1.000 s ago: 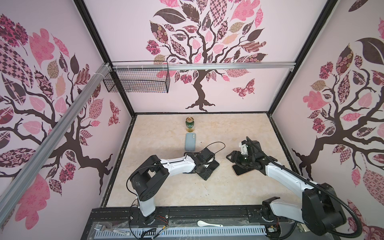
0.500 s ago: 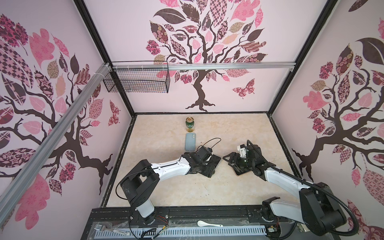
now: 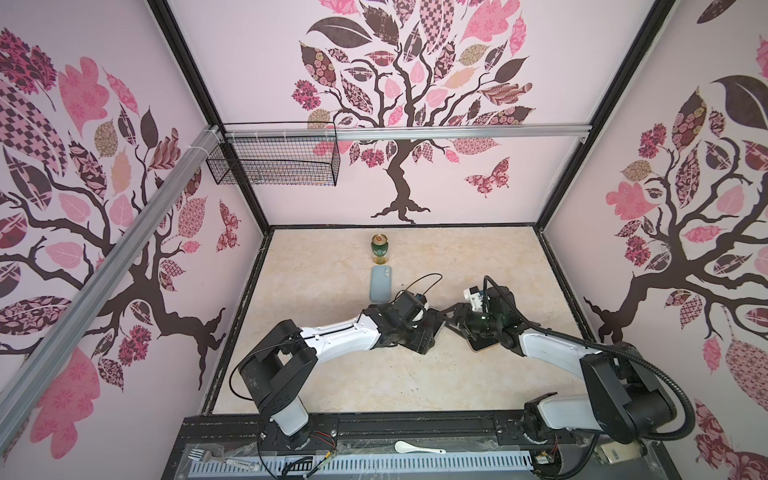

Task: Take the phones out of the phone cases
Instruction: 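Lift the white-edged phone with the left gripper while the right grips its edge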

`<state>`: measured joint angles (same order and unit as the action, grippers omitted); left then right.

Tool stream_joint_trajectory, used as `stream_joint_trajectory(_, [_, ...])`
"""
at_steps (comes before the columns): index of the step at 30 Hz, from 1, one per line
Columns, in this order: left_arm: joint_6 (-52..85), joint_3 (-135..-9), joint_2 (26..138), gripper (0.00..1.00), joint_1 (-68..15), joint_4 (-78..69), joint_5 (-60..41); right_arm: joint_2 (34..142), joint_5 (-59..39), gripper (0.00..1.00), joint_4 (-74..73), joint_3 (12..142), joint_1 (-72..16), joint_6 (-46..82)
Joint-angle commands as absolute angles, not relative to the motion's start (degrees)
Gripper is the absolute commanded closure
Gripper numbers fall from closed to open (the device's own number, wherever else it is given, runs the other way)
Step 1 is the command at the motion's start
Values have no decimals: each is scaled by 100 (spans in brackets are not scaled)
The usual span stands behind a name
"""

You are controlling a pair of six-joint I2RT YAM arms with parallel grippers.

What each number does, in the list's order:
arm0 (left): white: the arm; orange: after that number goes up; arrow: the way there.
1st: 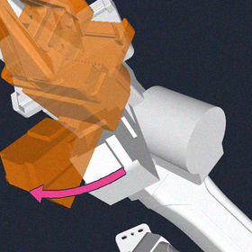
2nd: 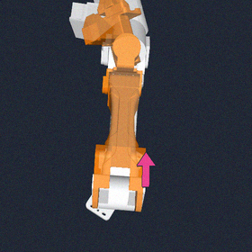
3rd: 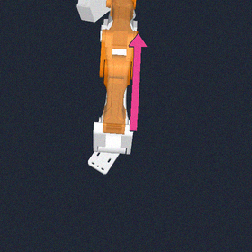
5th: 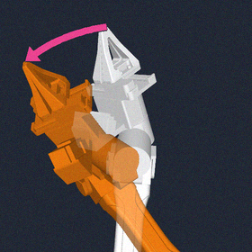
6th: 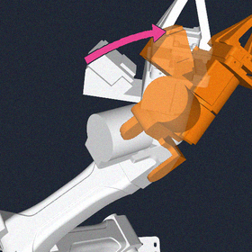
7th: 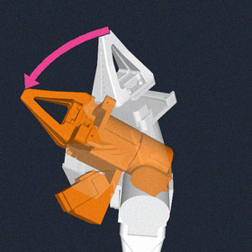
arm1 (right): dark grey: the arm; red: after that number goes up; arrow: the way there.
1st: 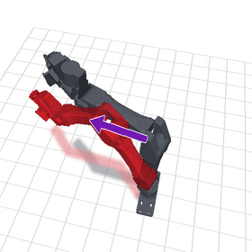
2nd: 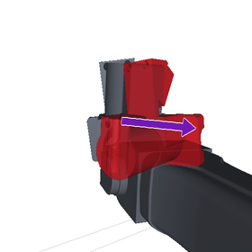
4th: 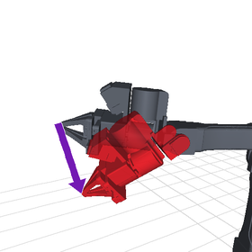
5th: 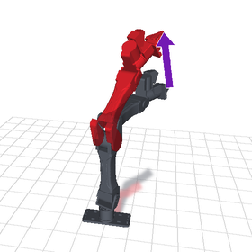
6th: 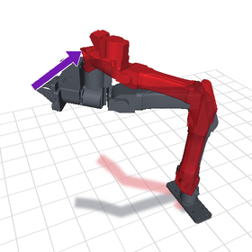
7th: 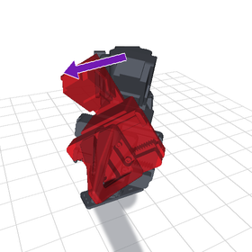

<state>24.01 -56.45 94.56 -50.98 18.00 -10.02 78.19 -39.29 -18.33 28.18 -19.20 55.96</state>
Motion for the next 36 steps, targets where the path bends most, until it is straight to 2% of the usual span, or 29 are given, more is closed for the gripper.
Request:
stream_joint_trajectory(1, [2330, -5617, 9176, 57, -5084, 1449, -1174, 7996, -4027, 51, -1960, 3048, -1976, 5681])
stream_joint_trajectory(19, [2268, -5562, 8990, 61, -5080, 1395, -1327, 7940, -3845, 83, -1519, 3339, -2021, 5482])
stream_joint_trajectory(24, [2308, -5533, 8672, 57, -5081, 1407, -1279, 7616, -3680, 90, -1284, 3486, -2021, 5375])
stream_joint_trajectory(26, [2320, -5530, 8490, 48, -5080, 1442, -1266, 7452, -3595, 94, -1153, 3593, -2020, 5276])
stream_joint_trajectory(31, [2471, -5449, 7666, 14, -5039, 1459, -1084, 6893, -3070, 100, -447, 4097, -2008, 4628])
stream_joint_trajectory(34, [2600, -5432, 7118, 5, -4841, 1515, -1159, 6543, -2634, 100, -244, 4293, -1997, 4363])
stream_joint_trajectory(36, [2707, -5364, 6768, 3, -4679, 1469, -1260, 6340, -2560, 100, -266, 4397, -1956, 4189])
